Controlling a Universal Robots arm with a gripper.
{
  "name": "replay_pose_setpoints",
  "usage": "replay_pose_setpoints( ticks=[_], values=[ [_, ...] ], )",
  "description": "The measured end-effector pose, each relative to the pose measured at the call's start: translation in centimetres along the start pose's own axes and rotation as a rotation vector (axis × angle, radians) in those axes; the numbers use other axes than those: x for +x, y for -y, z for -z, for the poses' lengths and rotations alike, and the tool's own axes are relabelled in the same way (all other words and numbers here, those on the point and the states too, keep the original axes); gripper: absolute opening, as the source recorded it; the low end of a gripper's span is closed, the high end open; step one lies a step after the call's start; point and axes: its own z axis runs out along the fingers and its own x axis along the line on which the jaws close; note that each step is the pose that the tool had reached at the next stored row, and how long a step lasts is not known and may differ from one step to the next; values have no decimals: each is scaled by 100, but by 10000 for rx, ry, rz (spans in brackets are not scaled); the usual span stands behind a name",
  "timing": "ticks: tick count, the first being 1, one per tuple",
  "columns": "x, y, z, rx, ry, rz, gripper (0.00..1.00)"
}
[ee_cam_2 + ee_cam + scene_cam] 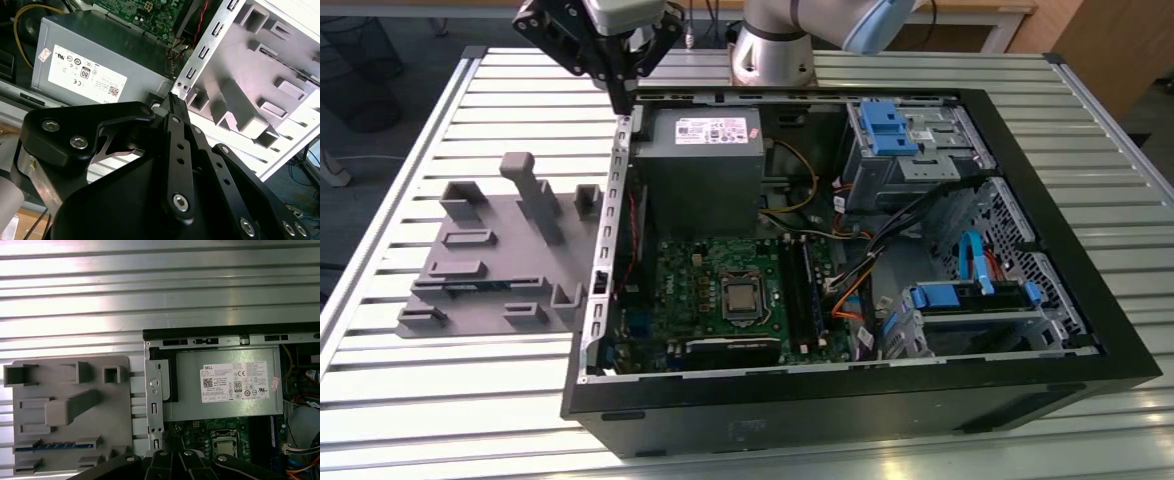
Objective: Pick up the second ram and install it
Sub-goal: 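Reach for the second ram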
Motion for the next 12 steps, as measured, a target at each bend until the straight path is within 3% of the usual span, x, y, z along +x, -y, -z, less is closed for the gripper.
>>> replay_pose_setpoints(
  ticks=[12],
  values=[
    [0,0,-2,-1,1,0,11]
  ],
)
